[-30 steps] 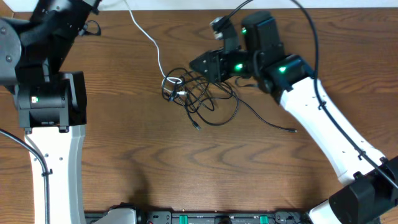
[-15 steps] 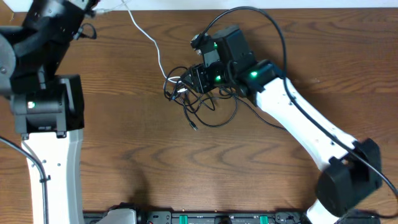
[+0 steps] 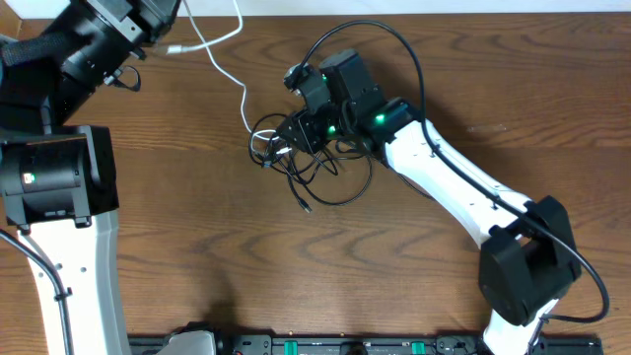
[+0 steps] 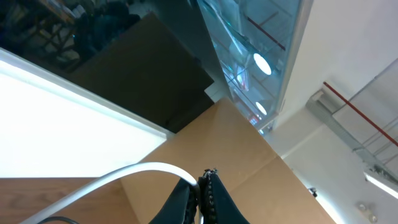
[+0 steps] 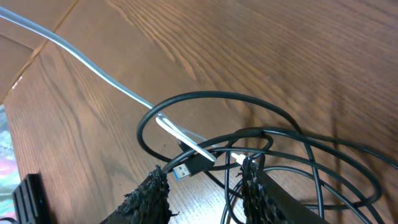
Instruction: Untangle cables
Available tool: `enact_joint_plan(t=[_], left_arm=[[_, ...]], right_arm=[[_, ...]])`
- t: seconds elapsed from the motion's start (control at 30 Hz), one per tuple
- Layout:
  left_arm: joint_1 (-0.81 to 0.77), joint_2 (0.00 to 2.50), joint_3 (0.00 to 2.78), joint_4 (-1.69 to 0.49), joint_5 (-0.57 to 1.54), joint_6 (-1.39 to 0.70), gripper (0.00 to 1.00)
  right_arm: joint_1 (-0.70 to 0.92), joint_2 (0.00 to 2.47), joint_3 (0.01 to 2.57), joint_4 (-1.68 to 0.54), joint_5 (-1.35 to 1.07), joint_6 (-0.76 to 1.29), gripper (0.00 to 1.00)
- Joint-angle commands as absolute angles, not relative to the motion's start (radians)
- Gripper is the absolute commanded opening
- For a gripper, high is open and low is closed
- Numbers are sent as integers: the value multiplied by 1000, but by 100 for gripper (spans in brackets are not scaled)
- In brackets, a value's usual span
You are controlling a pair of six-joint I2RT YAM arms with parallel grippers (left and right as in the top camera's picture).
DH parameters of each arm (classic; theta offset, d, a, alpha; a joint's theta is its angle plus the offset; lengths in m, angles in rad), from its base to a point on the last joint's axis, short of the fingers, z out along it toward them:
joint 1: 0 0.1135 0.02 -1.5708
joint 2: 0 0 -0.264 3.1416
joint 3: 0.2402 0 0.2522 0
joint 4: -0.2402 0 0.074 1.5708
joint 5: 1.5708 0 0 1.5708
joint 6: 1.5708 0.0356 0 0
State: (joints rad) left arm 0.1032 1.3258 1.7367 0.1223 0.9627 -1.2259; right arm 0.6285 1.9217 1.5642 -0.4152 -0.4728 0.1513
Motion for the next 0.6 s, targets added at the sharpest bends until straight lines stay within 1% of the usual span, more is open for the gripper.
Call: enact_joint_plan(t=[0.0, 0.3, 0.4, 0.43, 0.5, 0.57], left_arm=[[108, 1319, 1757, 128, 995, -1201, 8], [108, 1319, 1757, 127, 995, -1201, 8], [108, 1319, 1757, 127, 995, -1201, 8], [108, 1319, 1757, 127, 995, -1200, 8], [108, 1321, 1757, 126, 996, -1188, 8], [109, 1321, 1757, 112, 995, -1166, 8]], right_arm=[[655, 1963, 1574, -398, -488, 132, 37], [677, 2031, 1574, -306, -488, 133, 31], [688, 2044, 1574, -273, -487, 133, 23], [690, 2048, 1574, -264, -481, 134, 18], [690, 2047, 1575, -254, -477, 139, 11], [684, 2039, 1575, -249, -477, 170, 8]])
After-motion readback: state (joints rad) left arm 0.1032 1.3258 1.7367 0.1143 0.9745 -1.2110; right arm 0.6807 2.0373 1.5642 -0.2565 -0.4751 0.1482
